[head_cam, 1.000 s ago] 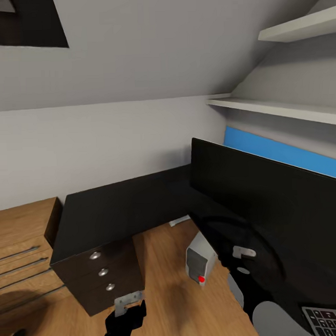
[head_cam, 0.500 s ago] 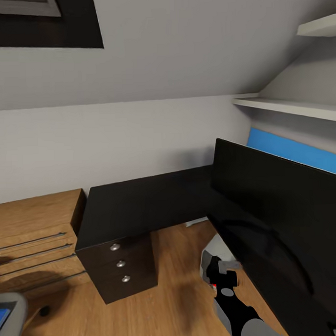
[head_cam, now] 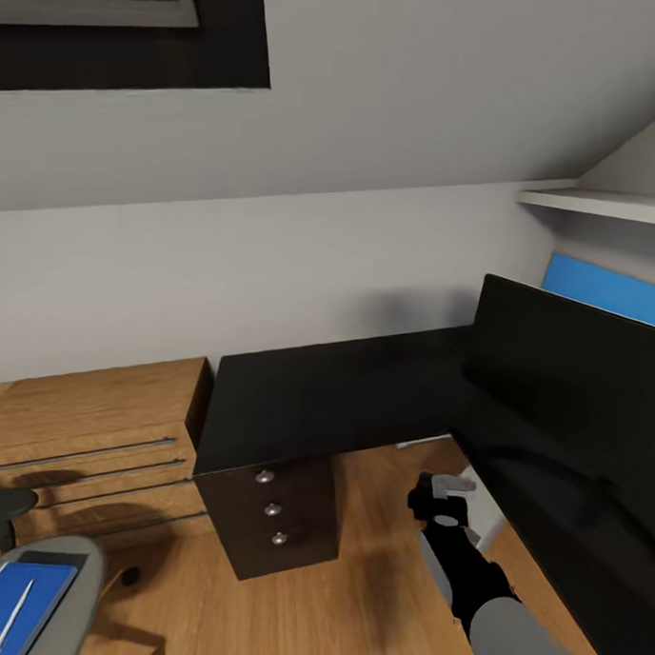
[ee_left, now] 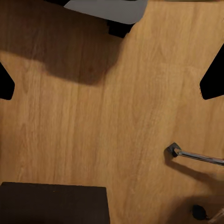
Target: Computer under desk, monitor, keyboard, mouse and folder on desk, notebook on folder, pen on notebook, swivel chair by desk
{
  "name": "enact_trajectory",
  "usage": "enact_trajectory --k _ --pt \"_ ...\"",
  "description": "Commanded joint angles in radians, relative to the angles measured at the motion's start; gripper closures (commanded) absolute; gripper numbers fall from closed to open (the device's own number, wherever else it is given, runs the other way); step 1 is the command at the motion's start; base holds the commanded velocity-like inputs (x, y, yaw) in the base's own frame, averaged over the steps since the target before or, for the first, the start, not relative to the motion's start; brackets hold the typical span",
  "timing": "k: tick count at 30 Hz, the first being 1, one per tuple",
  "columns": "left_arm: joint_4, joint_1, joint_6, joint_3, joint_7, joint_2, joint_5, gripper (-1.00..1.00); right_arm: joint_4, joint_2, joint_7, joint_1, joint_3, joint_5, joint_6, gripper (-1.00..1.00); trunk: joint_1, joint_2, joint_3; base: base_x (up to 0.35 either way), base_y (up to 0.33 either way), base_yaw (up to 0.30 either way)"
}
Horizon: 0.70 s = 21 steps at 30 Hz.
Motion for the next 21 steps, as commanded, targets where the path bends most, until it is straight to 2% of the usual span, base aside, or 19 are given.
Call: enact_trajectory --k 1,2,3,4,5,7,8,10,13,17,18,19,20,21 --pt "-0.001 0.0 -0.007 -0.004 0.005 0.001 0.011 -1.0 -0.129 0.001 -0.006 0.0 0.059 -0.081 0.112 1.0 0.0 -0.001 -0.002 0.004 0.004 0.259" --pt "-0.001 0.0 -0.007 -0.003 0.005 0.001 0.011 -1.0 -0.214 0.001 -0.017 0.0 0.123 -0.147 0.169 1.0 0.0 -0.001 -0.003 0.003 0.002 0.259" --pt "-0.002 0.0 -0.007 -0.004 0.006 0.0 0.011 -1.0 -0.333 0.001 -0.071 0.001 0.236 -0.257 0.235 1.0 0.0 -0.001 -0.004 0.001 0.001 0.259" --pt "-0.003 0.0 -0.008 -0.004 0.006 -0.001 0.011 -1.0 -0.395 0.001 -0.118 0.001 0.306 -0.323 0.266 1.0 0.0 -0.001 -0.004 0.001 0.001 0.259" --pt "-0.003 0.0 -0.008 -0.005 0.007 -0.001 0.011 -1.0 -0.453 0.001 -0.191 0.001 0.407 -0.408 0.294 1.0 0.0 -0.001 -0.005 0.0 0.0 0.259" --pt "-0.002 0.0 -0.008 -0.005 0.007 -0.001 0.011 -1.0 -0.451 0.001 -0.255 0.001 0.527 -0.484 0.306 1.0 0.0 -0.001 -0.007 0.0 0.0 0.259" --pt "-0.002 0.0 -0.008 -0.005 0.007 -0.001 0.01 -1.0 -0.438 0.001 -0.265 0.001 0.554 -0.495 0.307 1.0 0.0 -0.001 -0.008 0.0 0.0 0.259" --pt "-0.001 0.0 -0.009 -0.006 0.008 -0.001 0.01 -1.0 -0.38 0.001 -0.286 0.001 0.632 -0.525 0.305 1.0 0.0 -0.001 -0.009 0.0 0.0 0.258" --pt "-0.002 0.0 -0.022 -0.005 0.008 -0.002 0.011 -1.0 -0.335 0.001 -0.297 0.002 0.674 -0.539 0.278 1.0 0.0 -0.001 -0.012 0.0 0.0 0.258" --pt "-0.03 0.0 -0.093 -0.029 0.006 -0.004 0.012 -1.0 -0.328 0.001 -0.305 0.002 0.684 -0.54 0.266 1.0 0.0 -0.001 -0.015 0.0 0.0 0.258" --pt "-0.072 0.0 -0.099 -0.048 0.007 -0.003 0.012 -1.0 -0.329 0.001 -0.307 0.002 0.685 -0.54 0.266 1.0 0.0 -0.001 -0.016 0.0 0.0 0.257" --pt "-0.183 0.0 -0.075 -0.08 0.012 -0.003 0.012 -1.0 -0.33 0.001 -0.31 0.002 0.685 -0.54 0.267 1.0 0.0 -0.001 -0.016 0.0 0.0 0.256" --pt "-0.284 0.0 -0.026 -0.102 0.027 -0.002 0.011 -1.0 -0.331 0.001 -0.312 0.002 0.685 -0.539 0.267 1.0 0.0 -0.001 -0.017 0.0 0.0 0.256" --pt "-0.394 0.0 0.05 -0.117 0.055 0.0 0.012 -1.0 -0.333 0.001 -0.312 0.002 0.684 -0.539 0.268 1.0 0.0 -0.001 -0.018 0.0 0.0 0.255"
